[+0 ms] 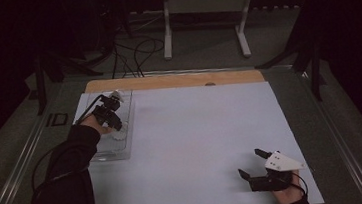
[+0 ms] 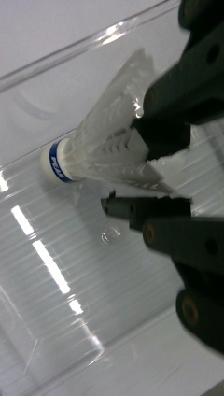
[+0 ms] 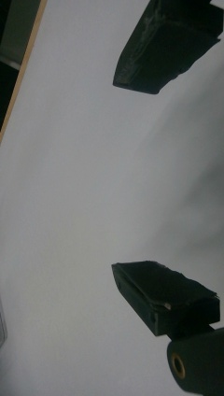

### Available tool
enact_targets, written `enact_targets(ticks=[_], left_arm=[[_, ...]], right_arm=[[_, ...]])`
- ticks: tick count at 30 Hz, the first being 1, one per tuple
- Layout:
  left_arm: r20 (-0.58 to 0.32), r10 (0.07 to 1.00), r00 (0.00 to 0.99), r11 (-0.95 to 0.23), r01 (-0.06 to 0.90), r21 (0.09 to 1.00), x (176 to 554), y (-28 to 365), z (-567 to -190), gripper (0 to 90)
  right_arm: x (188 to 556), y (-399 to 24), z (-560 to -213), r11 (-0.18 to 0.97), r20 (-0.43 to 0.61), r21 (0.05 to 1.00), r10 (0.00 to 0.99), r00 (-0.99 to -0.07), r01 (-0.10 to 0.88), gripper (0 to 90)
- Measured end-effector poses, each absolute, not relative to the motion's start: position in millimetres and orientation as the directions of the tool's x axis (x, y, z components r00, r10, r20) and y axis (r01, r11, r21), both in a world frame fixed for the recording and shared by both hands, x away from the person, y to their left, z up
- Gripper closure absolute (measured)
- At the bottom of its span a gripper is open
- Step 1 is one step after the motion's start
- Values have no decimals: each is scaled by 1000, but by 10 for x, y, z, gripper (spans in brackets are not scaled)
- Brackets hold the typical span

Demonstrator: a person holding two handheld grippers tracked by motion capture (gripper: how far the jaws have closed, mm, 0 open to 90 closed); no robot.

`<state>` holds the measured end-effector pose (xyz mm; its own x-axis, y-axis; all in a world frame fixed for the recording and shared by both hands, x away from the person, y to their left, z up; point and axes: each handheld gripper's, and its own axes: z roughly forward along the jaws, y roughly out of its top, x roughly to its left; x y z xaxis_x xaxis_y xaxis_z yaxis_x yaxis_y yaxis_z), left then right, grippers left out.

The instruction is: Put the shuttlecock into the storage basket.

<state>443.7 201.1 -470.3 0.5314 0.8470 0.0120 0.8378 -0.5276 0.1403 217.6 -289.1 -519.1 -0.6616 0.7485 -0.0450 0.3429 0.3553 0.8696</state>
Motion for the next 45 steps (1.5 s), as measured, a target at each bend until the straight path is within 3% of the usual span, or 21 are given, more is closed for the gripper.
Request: enact_targets(ticks=[7, 13, 24, 28, 45], left_arm=[[44, 845, 533, -534, 836, 127, 4378, 1971, -4593, 317], [63, 845, 532, -535, 837, 112, 4325, 2007, -4532, 168], [46, 842, 538, -539, 833, 122, 4246, 2119, -4456, 121], [8, 814, 580, -576, 807, 127, 4204, 2135, -4405, 7], [0, 786, 618, -608, 773, 184, 4159, 2118, -4257, 0]], right_arm=[[2174, -2889, -5190, 359, -48, 867, 749, -661, 344, 95], [2174, -2889, -5190, 360, -48, 867, 750, -660, 346, 95], [2178, -2887, -5189, 361, -50, 866, 751, -659, 346, 95], [2177, -2881, -5189, 363, -51, 865, 750, -660, 347, 95], [2181, -2887, -5190, 362, -51, 865, 751, -658, 346, 95]])
